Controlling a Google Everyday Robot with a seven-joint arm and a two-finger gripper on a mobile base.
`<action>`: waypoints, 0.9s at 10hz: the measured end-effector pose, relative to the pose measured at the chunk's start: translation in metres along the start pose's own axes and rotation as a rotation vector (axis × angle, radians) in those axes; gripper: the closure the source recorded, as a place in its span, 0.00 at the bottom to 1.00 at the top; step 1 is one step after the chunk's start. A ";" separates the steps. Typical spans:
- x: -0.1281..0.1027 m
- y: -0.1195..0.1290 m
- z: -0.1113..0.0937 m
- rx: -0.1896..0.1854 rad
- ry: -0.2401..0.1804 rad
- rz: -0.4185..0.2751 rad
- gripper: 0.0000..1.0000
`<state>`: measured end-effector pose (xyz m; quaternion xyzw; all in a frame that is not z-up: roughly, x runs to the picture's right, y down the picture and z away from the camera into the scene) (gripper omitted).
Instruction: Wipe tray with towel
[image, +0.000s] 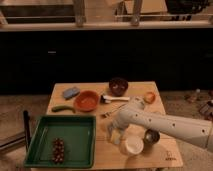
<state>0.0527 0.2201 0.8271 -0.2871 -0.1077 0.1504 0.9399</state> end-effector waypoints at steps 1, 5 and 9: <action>0.002 -0.002 0.003 -0.006 -0.006 0.018 0.20; 0.011 -0.005 0.013 -0.027 -0.023 0.066 0.20; 0.012 -0.006 0.015 -0.026 -0.018 0.068 0.47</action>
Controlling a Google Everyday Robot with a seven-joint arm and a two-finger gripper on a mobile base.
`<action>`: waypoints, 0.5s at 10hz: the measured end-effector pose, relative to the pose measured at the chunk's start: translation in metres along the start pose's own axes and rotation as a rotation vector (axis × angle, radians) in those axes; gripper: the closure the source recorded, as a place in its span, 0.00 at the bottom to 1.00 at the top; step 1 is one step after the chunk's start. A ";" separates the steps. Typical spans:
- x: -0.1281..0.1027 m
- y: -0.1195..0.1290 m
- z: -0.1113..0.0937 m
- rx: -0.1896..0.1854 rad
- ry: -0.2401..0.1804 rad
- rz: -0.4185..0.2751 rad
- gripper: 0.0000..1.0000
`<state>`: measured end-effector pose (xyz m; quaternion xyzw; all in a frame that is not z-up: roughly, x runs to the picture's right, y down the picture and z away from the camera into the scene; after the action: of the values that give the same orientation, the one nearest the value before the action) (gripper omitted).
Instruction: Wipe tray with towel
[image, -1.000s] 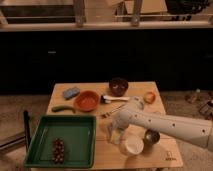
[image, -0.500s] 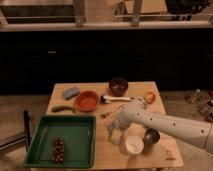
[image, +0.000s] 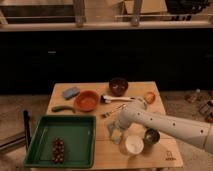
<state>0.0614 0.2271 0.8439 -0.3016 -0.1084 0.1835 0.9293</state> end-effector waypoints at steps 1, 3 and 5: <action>0.000 0.000 0.000 0.000 -0.001 0.002 0.56; 0.001 0.000 0.002 -0.010 -0.001 0.002 0.76; 0.002 0.002 0.000 -0.018 0.005 0.000 0.94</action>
<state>0.0625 0.2294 0.8423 -0.3103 -0.1080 0.1818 0.9268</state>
